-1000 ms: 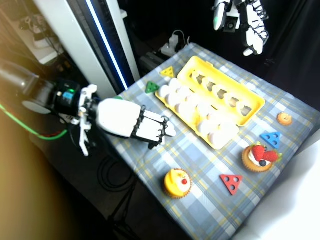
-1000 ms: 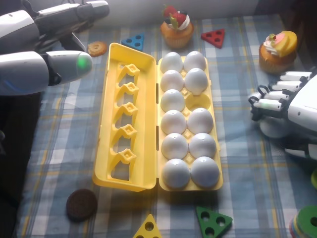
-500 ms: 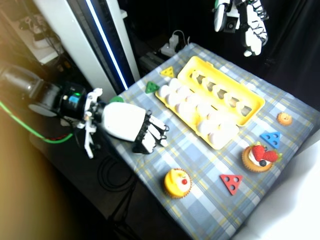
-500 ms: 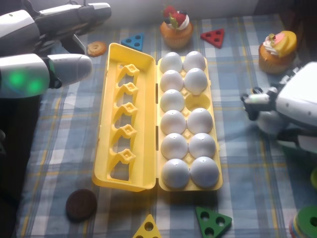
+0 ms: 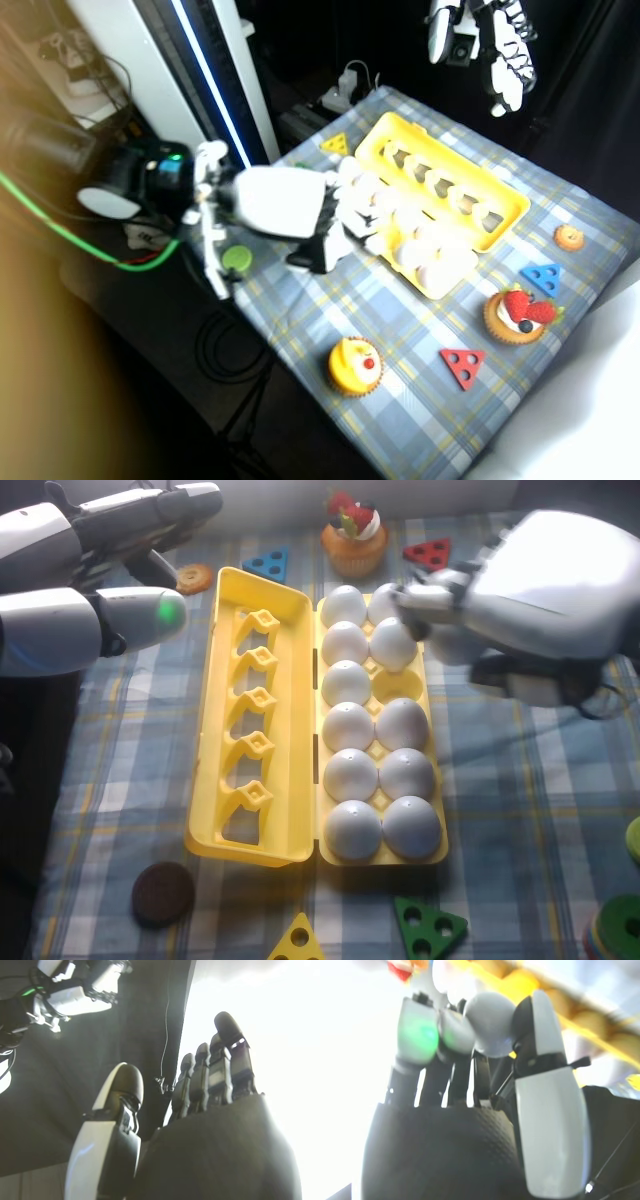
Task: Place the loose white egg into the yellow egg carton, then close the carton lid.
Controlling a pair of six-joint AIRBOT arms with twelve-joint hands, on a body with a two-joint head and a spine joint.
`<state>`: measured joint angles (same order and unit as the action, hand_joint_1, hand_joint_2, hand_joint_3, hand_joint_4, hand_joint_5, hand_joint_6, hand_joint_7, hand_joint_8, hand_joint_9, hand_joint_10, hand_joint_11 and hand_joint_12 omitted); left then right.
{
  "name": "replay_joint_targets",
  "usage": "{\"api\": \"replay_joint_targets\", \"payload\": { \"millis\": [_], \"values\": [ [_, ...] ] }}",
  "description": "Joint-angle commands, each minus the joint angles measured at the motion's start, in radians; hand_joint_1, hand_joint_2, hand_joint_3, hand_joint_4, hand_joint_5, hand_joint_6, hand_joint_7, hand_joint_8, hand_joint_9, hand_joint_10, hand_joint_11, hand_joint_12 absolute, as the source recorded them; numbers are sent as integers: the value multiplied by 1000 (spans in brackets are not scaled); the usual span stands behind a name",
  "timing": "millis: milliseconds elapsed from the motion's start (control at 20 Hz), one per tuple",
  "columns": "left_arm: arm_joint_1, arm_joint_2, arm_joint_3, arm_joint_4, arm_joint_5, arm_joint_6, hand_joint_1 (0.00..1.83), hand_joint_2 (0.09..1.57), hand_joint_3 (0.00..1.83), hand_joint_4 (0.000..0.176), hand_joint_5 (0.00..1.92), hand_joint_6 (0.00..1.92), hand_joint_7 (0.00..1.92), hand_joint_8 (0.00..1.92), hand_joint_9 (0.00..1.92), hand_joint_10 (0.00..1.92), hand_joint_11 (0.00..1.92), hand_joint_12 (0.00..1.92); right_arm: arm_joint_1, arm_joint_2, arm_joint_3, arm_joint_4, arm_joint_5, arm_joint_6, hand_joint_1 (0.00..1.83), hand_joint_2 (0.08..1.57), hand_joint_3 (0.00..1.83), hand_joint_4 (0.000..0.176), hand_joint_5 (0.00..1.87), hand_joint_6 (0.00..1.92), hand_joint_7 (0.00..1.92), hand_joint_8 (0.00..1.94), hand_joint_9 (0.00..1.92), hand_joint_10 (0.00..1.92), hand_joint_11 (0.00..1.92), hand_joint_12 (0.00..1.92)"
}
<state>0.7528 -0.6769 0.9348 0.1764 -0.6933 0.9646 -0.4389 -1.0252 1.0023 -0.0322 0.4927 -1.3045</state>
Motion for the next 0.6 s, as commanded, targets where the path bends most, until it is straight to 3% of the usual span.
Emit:
{"api": "replay_joint_targets", "payload": {
  "millis": [0,50,100,150,200,250,300,350,400,450,500,550],
  "values": [
    [-9,-5,4,-27,-113,-6,589,1396,0,0,154,12,126,5,100,40,0,1352,23,-18,12,-17,69,-3,1306,1219,221,0,529,1514,599,1693,651,1777,765,1921],
    [-10,-9,6,-26,-112,-6,548,1403,1,0,138,3,112,2,82,32,0,1362,31,-30,27,-17,59,-3,1220,1241,99,0,624,1311,728,1665,838,1767,918,1921],
    [-10,-13,8,-26,-110,-6,546,1401,0,0,126,2,105,0,75,28,0,1332,41,-45,41,-20,43,-3,1321,1238,31,0,646,1165,726,1532,803,1672,868,1869],
    [-10,-16,9,-25,-108,-6,528,1405,1,0,113,4,102,0,72,26,0,1258,49,-58,52,-21,26,-3,1232,1251,7,0,656,1188,793,1536,797,1523,786,1802],
    [-10,-17,10,-25,-106,-6,533,1404,0,0,113,4,103,0,71,24,0,1197,55,-68,62,-21,11,-3,1187,1287,7,0,572,1360,764,1566,638,1426,594,1778],
    [-11,-17,10,-25,-107,-6,546,1395,0,0,125,8,114,3,80,28,0,1170,56,-68,62,-20,10,-3,1229,1227,0,0,311,718,443,894,377,1093,227,1693],
    [-11,-17,10,-25,-108,-6,514,1401,0,0,121,5,107,1,72,23,0,1113,57,-68,62,-20,10,-3,1246,1223,0,0,170,337,361,831,275,1196,144,1801],
    [-11,-17,10,-25,-108,-6,538,1393,0,0,123,5,106,1,75,23,0,1094,57,-68,61,-20,9,-3,1147,1249,1,0,178,170,325,866,240,1256,122,1845],
    [-11,-17,10,-25,-108,-6,549,1381,0,0,140,9,130,5,102,33,0,1149,57,-68,60,-20,9,-3,1149,1246,0,0,35,33,64,200,47,323,24,909],
    [-10,-17,10,-25,-109,-6,566,1375,0,0,148,11,135,5,103,33,0,1156,57,-68,57,-20,10,-3,1152,1272,3,3,6,6,12,39,9,64,4,181],
    [-10,-17,9,-25,-111,-6,558,1379,0,0,150,11,133,3,100,30,0,1155,57,-68,54,-19,11,-3,1108,1289,8,88,0,0,2,7,1,12,0,35],
    [-10,-16,9,-25,-112,-6,575,1378,0,0,152,8,138,3,116,36,0,1245,57,-68,50,-19,15,-3,1060,1318,17,31,0,0,0,1,0,2,0,6]
  ]
}}
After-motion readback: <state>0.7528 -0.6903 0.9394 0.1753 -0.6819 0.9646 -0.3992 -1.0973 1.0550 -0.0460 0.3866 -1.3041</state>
